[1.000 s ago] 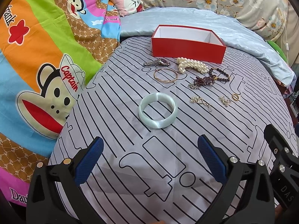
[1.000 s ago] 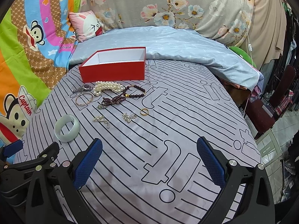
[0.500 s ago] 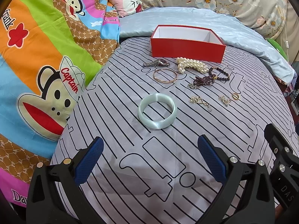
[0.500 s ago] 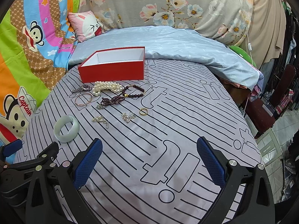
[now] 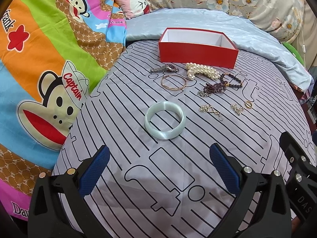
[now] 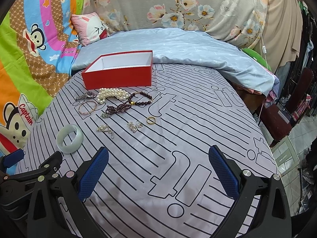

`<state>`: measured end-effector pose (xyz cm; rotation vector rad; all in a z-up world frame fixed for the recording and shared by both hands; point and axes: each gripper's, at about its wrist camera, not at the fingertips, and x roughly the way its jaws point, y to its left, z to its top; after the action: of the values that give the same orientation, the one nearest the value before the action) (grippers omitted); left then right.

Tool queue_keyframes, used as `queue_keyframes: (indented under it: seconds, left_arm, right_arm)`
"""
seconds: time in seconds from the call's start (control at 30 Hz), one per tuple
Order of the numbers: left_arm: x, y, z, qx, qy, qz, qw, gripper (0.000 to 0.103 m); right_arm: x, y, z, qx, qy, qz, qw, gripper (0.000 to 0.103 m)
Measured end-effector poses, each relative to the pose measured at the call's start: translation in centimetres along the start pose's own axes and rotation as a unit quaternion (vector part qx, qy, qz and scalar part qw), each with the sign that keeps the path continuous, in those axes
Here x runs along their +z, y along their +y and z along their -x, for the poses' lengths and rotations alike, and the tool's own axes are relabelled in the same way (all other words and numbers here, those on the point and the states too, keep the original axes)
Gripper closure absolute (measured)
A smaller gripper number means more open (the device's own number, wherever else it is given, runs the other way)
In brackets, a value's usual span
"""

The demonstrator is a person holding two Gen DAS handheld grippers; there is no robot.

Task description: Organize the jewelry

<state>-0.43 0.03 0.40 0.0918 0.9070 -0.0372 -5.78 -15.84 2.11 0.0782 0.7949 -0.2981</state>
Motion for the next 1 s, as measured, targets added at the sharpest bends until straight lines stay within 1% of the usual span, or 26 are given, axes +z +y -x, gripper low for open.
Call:
queue_keyframes:
  seconds: [0.37, 1.0]
  left_arm:
    - [-0.14, -0.06, -0.25, 0.000, 0.006, 0.002, 1.0000, 0.005]
    - [-0.16, -0.12, -0.55, 0.008, 0.000, -0.003, 1.0000, 0.005]
  right_arm:
    - [0.24, 0.11, -0.03, 0.001, 0.002, 0.003, 1.000, 0.005]
    - [0.21, 0.52, -0.22, 0.003, 0.005, 0.000, 1.000, 0.005]
